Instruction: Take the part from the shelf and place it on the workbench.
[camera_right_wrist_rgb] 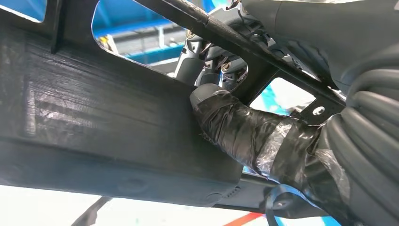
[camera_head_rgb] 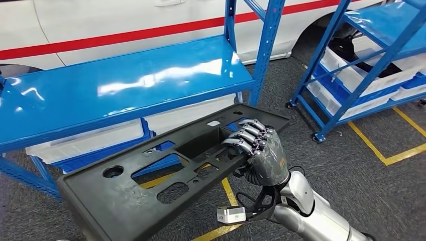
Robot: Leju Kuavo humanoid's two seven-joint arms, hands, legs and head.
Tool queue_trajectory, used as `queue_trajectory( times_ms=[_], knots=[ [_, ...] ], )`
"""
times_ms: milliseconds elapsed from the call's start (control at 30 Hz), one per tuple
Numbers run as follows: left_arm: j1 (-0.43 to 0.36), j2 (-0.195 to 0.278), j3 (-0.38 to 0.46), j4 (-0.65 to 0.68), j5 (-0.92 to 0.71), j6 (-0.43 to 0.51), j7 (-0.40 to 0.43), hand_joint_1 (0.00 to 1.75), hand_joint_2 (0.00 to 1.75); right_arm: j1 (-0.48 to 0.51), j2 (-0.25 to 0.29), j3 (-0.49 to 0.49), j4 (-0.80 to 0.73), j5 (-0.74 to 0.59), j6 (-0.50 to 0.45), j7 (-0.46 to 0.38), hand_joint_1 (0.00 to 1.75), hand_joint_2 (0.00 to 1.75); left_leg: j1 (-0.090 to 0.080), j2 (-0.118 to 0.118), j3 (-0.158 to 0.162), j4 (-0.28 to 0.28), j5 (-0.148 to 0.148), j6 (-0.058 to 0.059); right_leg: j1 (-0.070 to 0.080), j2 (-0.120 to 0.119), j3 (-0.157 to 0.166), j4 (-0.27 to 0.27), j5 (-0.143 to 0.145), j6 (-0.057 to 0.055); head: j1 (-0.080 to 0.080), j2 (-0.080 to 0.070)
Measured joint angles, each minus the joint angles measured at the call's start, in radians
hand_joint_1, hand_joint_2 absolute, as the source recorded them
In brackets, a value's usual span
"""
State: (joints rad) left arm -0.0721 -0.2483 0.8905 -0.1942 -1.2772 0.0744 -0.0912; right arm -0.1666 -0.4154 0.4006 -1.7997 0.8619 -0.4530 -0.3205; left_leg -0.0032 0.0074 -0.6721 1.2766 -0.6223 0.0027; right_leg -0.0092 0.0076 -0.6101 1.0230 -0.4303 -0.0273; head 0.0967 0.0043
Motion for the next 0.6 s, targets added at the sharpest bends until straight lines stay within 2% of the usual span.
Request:
queue_trajectory(
  times_ms=[33,67,100,133,167,200,233,300,333,367,400,433,467,500,533,567,600],
  knots=[
    [0.0,0.0,0.0,0.0,0.0,0.0,0.0,0.0,1.75,0.0,0.0,0.0,0.001,-0.003,0.006,0.001,1.75,1.75,0.0,-0.001,0.015,0.013,0.016,0.003,0.0,0.011,-0.019,0.002,0.014,0.002,0.0,0.0],
    [-0.001,0.0,0.0,0.0,0.0,0.001,0.0,0.0,1.75,0.0,0.0,0.001,0.002,-0.007,0.013,0.002,1.75,1.75,0.0,-0.005,0.043,-0.004,0.045,0.007,0.0,0.022,-0.037,0.004,0.029,0.004,0.0,0.0],
    [-0.002,0.0,0.0,0.0,0.0,0.002,0.0,0.0,1.75,-0.001,0.0,0.001,0.003,-0.011,0.018,0.003,1.75,1.75,0.0,-0.015,0.087,-0.051,0.072,0.011,-0.001,0.033,-0.055,0.005,0.043,0.007,0.0,0.0],
    [-0.003,0.0,0.0,0.0,0.0,0.004,0.0,0.0,1.75,-0.003,0.0,0.001,0.004,-0.014,0.023,0.004,1.75,1.75,-0.001,-0.036,0.141,-0.12,0.082,0.017,0.0,0.043,-0.07,0.007,0.056,0.012,0.0,0.0],
    [-0.003,0.0,0.0,0.0,0.0,0.005,0.0,0.0,1.75,-0.006,0.0,0.002,0.004,-0.017,0.027,0.005,1.75,1.75,0.0,-0.058,0.192,-0.194,0.077,0.022,0.0,0.052,-0.081,0.009,0.068,0.016,0.0,0.0],
    [-0.003,0.0,0.0,0.0,0.0,0.006,0.001,0.0,1.75,-0.01,0.0,0.002,0.004,-0.019,0.031,0.007,1.75,1.75,-0.001,-0.075,0.227,-0.248,0.067,0.026,0.001,0.061,-0.088,0.008,0.081,0.021,0.0,0.0],
    [-0.003,0.0,0.0,0.0,0.001,0.007,0.001,0.0,1.75,-0.013,0.0,0.003,0.004,-0.021,0.034,0.008,1.75,1.75,-0.002,-0.083,0.245,-0.282,0.057,0.029,0.0,0.07,-0.091,0.004,0.094,0.027,0.0,0.0],
    [-0.002,-0.001,0.001,0.0,0.001,0.007,0.004,0.0,1.75,-0.016,0.0,0.003,0.005,-0.021,0.042,0.011,1.75,1.75,-0.001,-0.066,0.24,-0.293,0.068,0.036,-0.002,0.087,-0.093,-0.006,0.118,0.039,0.0,0.0],
    [-0.003,-0.002,0.001,0.0,0.001,0.006,0.005,0.0,1.75,-0.017,-0.001,0.004,0.006,-0.022,0.046,0.013,1.75,1.75,0.0,-0.053,0.233,-0.295,0.079,0.041,-0.001,0.081,-0.099,-0.002,0.11,0.042,0.002,0.0],
    [-0.003,-0.003,0.001,0.001,0.001,0.004,0.006,0.0,1.75,-0.02,-0.002,0.004,0.007,-0.022,0.05,0.015,1.75,1.75,0.001,-0.038,0.223,-0.298,0.092,0.05,-0.001,0.065,-0.109,0.02,0.081,0.045,0.004,0.0],
    [-0.003,-0.003,0.001,0.001,0.001,0.001,0.006,0.0,1.75,-0.023,-0.002,0.005,0.009,-0.022,0.054,0.019,1.75,1.75,0.001,-0.022,0.209,-0.3,0.104,0.057,-0.003,0.044,-0.122,0.06,0.032,0.046,0.006,0.0],
    [-0.002,-0.003,0.001,0.001,0.001,-0.003,0.006,0.0,1.75,-0.027,-0.002,0.006,0.01,-0.022,0.057,0.022,1.75,1.75,-0.002,-0.008,0.195,-0.299,0.115,0.063,-0.004,0.021,-0.136,0.12,-0.027,0.048,0.007,0.0],
    [-0.001,-0.002,0.002,0.001,0.0,-0.006,0.005,0.0,1.75,-0.031,-0.001,0.008,0.011,-0.022,0.061,0.027,1.75,1.75,-0.004,0.007,0.181,-0.298,0.125,0.066,-0.007,0.008,-0.149,0.186,-0.075,0.051,0.007,0.0],
    [-0.001,0.0,0.002,0.001,0.0,-0.009,0.005,0.0,1.75,-0.033,0.0,0.01,0.012,-0.021,0.065,0.033,1.75,1.75,-0.005,0.021,0.165,-0.295,0.135,0.065,-0.01,0.003,-0.155,0.249,-0.096,0.055,0.007,0.0],
    [-0.001,0.001,0.002,0.001,0.0,-0.011,0.005,0.0,1.75,-0.034,0.0,0.013,0.013,-0.02,0.069,0.037,1.75,1.75,-0.006,0.035,0.148,-0.291,0.145,0.064,-0.013,-0.001,-0.154,0.294,-0.091,0.059,0.007,0.0],
    [-0.001,0.003,0.002,0.001,0.0,-0.012,0.005,0.0,1.75,-0.035,0.0,0.015,0.014,-0.019,0.073,0.041,1.75,1.75,-0.006,0.047,0.13,-0.286,0.154,0.062,-0.016,-0.004,-0.138,0.31,-0.066,0.061,0.007,0.0],
    [-0.002,0.004,0.002,0.001,0.0,-0.012,0.005,0.0,1.75,-0.037,0.0,0.017,0.015,-0.016,0.075,0.046,1.75,1.75,-0.006,0.059,0.111,-0.279,0.163,0.059,-0.018,-0.009,-0.108,0.299,-0.036,0.063,0.007,0.0]
  ],
)
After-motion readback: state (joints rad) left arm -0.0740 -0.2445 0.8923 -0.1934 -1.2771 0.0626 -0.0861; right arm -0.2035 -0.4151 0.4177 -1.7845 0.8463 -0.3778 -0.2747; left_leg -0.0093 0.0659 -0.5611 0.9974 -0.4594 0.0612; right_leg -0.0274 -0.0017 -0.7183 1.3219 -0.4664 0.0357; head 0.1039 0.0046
